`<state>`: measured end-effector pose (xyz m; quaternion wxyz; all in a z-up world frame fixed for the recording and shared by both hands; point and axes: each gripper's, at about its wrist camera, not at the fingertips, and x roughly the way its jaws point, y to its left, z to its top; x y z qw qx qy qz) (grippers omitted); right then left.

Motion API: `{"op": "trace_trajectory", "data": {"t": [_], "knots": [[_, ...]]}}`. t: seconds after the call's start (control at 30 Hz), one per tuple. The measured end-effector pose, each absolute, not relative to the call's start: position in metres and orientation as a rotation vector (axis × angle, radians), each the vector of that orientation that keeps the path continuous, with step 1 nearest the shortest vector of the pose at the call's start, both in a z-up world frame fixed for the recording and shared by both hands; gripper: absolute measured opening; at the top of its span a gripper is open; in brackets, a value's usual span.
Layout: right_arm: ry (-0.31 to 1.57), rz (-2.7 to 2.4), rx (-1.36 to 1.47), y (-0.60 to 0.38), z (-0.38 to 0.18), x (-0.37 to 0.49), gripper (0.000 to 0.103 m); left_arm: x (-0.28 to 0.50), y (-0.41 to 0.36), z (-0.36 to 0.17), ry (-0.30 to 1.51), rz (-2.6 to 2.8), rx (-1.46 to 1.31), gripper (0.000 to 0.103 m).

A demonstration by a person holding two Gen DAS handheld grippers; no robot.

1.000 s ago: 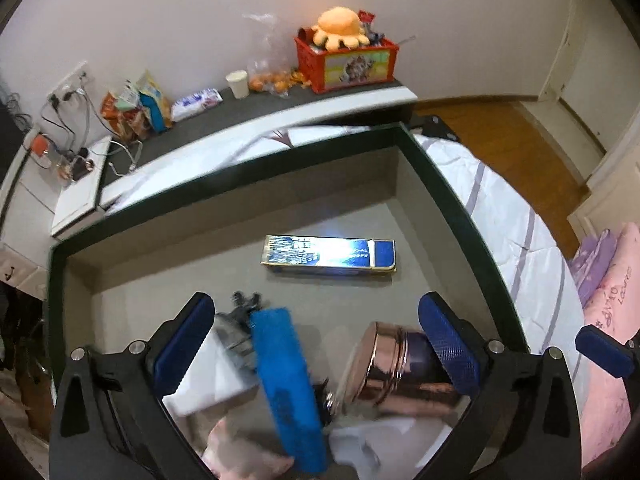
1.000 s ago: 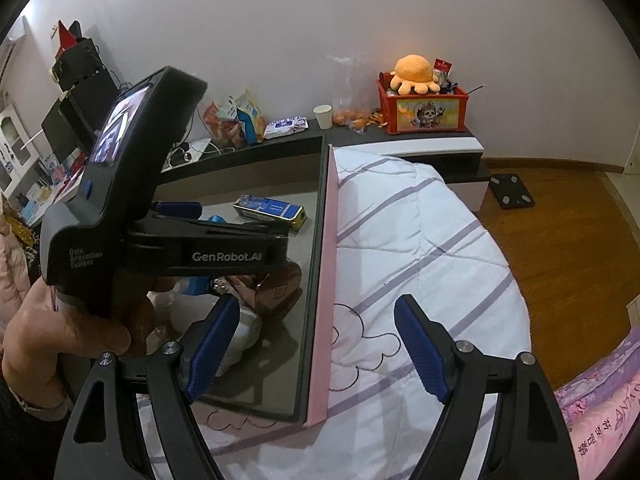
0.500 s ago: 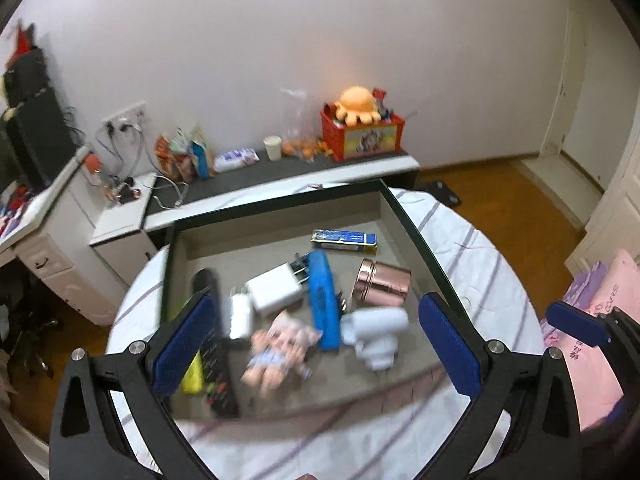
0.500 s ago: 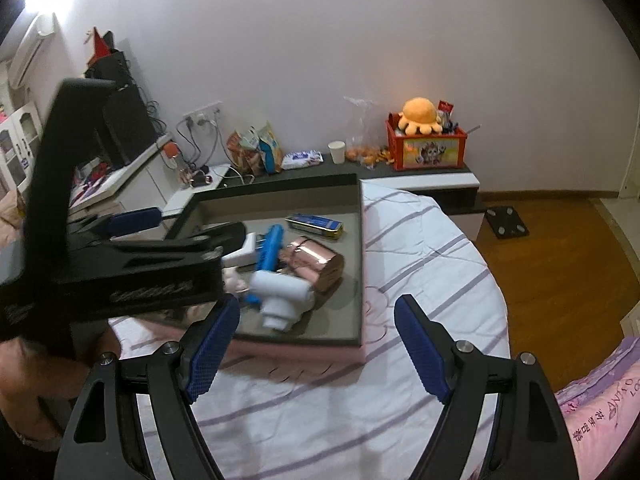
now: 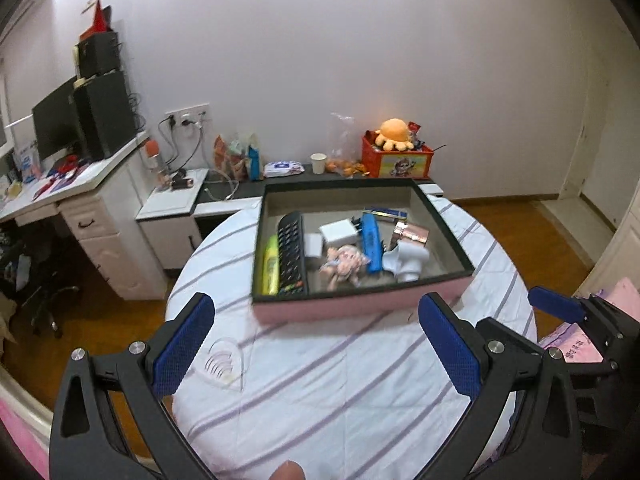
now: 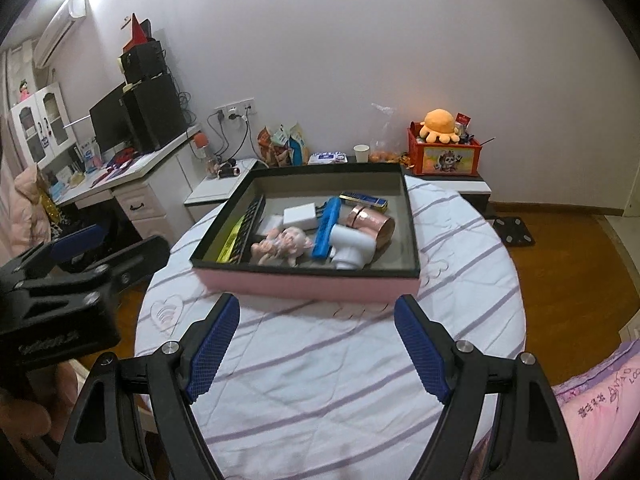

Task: Organize rigid objects

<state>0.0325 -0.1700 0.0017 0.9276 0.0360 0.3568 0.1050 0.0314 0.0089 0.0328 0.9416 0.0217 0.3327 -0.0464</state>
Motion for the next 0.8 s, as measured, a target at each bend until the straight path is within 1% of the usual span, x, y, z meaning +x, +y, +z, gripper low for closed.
{"op": "trace_trajectory", "data": {"t": [0.4,0.8], "knots": [[0.747,0.137,0.067,-0.174,0.0,0.003,0.081,-0.008,0.014,0.025,0.681,-0.021,0.021,0.103],[0.749,0.12,0.053,-0.178,0.0,-0.009,0.081,-0.024,0.014,0.036,0.66,-0.008,0.009,0.103]]}}
